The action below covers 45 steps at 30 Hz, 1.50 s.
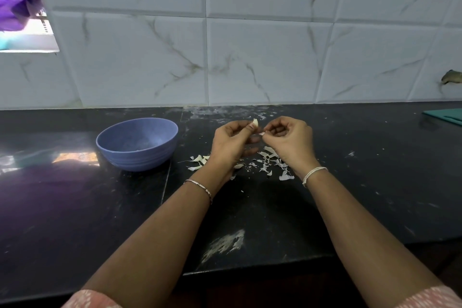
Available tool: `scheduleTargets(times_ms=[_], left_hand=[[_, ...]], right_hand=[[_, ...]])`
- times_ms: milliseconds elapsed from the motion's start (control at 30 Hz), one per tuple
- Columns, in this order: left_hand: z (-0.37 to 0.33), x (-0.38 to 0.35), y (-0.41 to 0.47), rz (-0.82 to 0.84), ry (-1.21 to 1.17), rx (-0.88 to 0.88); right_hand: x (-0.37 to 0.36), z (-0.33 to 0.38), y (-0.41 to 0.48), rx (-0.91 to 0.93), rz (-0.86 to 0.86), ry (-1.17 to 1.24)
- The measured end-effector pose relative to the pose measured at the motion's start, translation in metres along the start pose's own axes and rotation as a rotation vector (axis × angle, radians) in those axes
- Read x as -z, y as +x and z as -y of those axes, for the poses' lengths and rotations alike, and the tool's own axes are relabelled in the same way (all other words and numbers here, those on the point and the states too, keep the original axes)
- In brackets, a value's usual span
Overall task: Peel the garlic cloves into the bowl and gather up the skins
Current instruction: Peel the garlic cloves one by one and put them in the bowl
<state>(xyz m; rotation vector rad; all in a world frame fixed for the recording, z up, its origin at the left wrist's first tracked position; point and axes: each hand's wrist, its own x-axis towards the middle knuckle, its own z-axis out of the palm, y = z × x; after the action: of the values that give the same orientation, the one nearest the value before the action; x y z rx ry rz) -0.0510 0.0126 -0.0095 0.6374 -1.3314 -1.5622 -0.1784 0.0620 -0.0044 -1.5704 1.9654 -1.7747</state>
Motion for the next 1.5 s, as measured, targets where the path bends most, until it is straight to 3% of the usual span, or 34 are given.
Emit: scheduleTargets(times_ms=[100,267,400,533,700,900,1033,1167,1333,1500], left_hand=[[-0.004,0.004,0.000,-0.005,-0.121,0.076],[-0.006,0.007,0.000,0.064,-0.176,0.210],[-0.004,0.004,-0.002,0.118,-0.136,0.249],[-0.004,0.003,-0.002,0.126,-0.071,0.242],[-0.004,0.003,-0.002,0.131,-0.037,0.225],[0.001,0.006,0.001,0.046,0.198,0.059],[0.001,0.006,0.002,-0.071,0.477,-0.147],[0.005,0.008,0.007,-0.068,0.741,-0.298],[0.000,0.004,0.001,0.001,0.592,-0.171],[-0.011,0.007,-0.003,0.095,0.380,-0.070]], right_hand=[[0.004,-0.003,0.000,0.063,0.041,-0.227],[0.008,-0.009,0.004,0.122,0.079,-0.328],[0.006,-0.009,0.005,0.135,0.043,-0.231],[0.002,-0.007,0.002,0.142,0.163,0.039],[0.001,-0.003,0.001,0.075,0.262,0.132],[0.003,-0.004,0.001,0.017,0.262,0.173],[0.001,-0.008,0.003,-0.031,0.262,0.125],[0.005,-0.008,0.006,-0.086,0.195,0.095],[0.007,-0.005,0.002,-0.058,0.241,0.212],[0.003,0.003,0.000,0.001,0.150,0.287]])
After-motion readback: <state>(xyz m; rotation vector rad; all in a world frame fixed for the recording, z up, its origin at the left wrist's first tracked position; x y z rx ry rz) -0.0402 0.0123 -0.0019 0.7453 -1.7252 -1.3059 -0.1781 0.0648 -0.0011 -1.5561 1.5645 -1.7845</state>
